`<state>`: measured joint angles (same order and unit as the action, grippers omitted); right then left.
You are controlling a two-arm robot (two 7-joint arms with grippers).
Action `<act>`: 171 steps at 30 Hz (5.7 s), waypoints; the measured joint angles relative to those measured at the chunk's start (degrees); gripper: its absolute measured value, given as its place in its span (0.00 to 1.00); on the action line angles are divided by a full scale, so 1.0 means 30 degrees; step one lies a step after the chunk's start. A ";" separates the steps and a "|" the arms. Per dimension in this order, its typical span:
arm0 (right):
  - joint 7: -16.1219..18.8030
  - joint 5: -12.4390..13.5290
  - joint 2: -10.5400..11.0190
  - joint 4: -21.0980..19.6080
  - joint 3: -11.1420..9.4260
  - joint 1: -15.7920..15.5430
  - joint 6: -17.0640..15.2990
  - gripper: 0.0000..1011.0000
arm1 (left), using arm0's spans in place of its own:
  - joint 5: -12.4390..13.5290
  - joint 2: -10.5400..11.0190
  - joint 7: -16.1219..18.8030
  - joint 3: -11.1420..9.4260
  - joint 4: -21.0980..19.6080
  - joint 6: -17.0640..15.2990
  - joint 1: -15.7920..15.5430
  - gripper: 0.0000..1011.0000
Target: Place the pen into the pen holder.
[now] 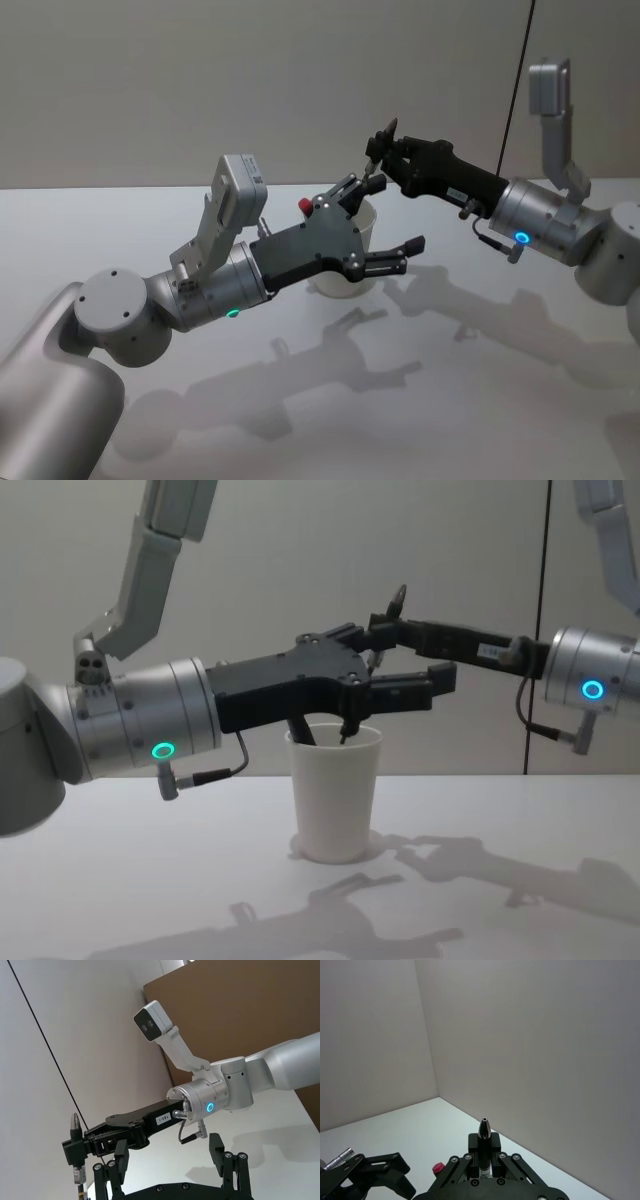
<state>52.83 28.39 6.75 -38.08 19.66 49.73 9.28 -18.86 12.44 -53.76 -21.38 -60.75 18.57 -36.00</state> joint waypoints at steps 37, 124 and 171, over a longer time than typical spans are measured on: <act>0.0418 -0.0470 -0.0377 0.2120 0.0325 0.1002 0.0790 0.59 | 0.0001 -0.0001 0.0000 -0.0002 0.0001 -0.0001 0.0000 0.99; -0.0799 -0.0033 0.1258 -0.0326 -0.1990 -0.0685 0.0007 0.99 | 0.0000 -0.0001 0.0002 -0.0001 0.0000 -0.0001 -0.0001 0.99; -0.0923 -0.0034 0.1382 -0.0605 -0.2110 -0.0868 -0.0083 0.99 | 0.0970 0.1256 0.6996 -0.0626 -0.4280 -0.2555 0.2949 0.99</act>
<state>50.06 28.29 10.90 -39.90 13.33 47.13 9.03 -15.95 16.20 -32.77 -23.26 -73.59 10.90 -27.15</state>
